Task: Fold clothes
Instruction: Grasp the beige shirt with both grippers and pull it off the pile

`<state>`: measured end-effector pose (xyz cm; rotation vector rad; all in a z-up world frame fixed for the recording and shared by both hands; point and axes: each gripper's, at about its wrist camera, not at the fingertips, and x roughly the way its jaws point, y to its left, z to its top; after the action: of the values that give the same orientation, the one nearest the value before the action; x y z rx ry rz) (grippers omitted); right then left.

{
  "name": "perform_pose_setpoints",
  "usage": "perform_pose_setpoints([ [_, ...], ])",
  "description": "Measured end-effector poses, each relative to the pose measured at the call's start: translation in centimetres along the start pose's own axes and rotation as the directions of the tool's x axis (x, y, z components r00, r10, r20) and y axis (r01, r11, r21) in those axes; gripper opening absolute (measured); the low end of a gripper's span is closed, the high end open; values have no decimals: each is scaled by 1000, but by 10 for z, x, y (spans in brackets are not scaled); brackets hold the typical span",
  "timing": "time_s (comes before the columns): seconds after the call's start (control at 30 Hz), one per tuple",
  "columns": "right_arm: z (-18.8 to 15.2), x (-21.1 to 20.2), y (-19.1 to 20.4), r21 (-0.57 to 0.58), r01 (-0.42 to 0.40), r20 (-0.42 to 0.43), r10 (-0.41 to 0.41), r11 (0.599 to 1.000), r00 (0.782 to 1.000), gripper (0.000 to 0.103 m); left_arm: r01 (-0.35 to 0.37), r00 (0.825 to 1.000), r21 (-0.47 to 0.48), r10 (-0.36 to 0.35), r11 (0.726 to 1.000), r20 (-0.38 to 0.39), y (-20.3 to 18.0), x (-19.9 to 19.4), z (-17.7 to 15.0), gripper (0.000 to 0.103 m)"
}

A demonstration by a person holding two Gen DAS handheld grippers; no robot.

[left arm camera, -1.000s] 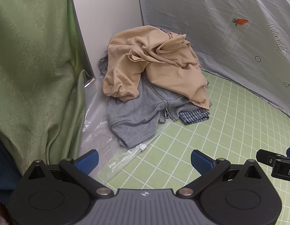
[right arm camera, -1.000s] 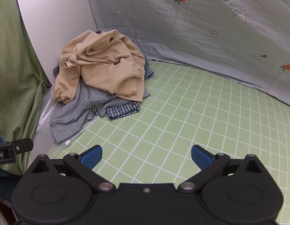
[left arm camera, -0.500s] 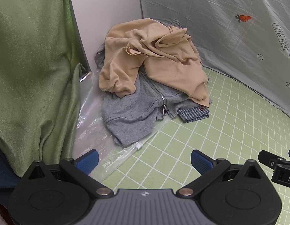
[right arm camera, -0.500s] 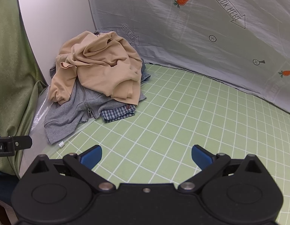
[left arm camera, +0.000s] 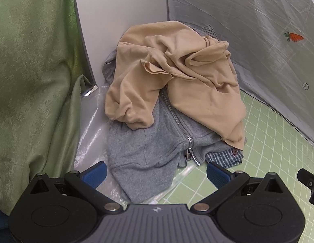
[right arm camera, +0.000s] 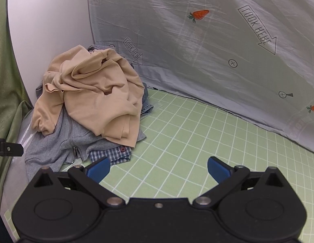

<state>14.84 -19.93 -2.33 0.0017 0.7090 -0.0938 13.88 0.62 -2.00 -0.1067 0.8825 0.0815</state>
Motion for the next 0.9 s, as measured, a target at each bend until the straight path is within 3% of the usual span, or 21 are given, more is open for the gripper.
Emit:
perform_pose_setpoints([
  [0.37,91,136,33,-29,-33,-9,33,999,999,103,-8,1000,-157,5,988,-19,4,99,103,101],
  [0.5,121,184,51,-51,-93,-12,93,994,996,102,11,1000,-216,-14,976,-14,-2,131,129,89],
  [0.67,148,229,77,-98,-199,-6,200,975,980,93,78,997,-264,-79,961,6,-5,155,144,69],
  [0.7,152,236,83,-113,-227,-10,227,967,974,90,89,996,-268,-91,959,6,-6,158,144,63],
  [0.77,157,247,91,-139,-283,-22,282,949,959,73,102,995,-258,-103,961,12,-10,158,143,52],
  [0.83,158,250,94,-141,-349,-31,348,926,937,31,115,993,-248,-114,962,19,-14,157,142,36],
  [0.87,156,247,91,-134,-366,-25,366,921,930,25,115,993,-234,-112,966,22,-18,155,140,29],
  [0.9,153,243,89,-127,-376,-16,377,918,926,14,113,994,-219,-110,969,26,-21,152,139,15],
])
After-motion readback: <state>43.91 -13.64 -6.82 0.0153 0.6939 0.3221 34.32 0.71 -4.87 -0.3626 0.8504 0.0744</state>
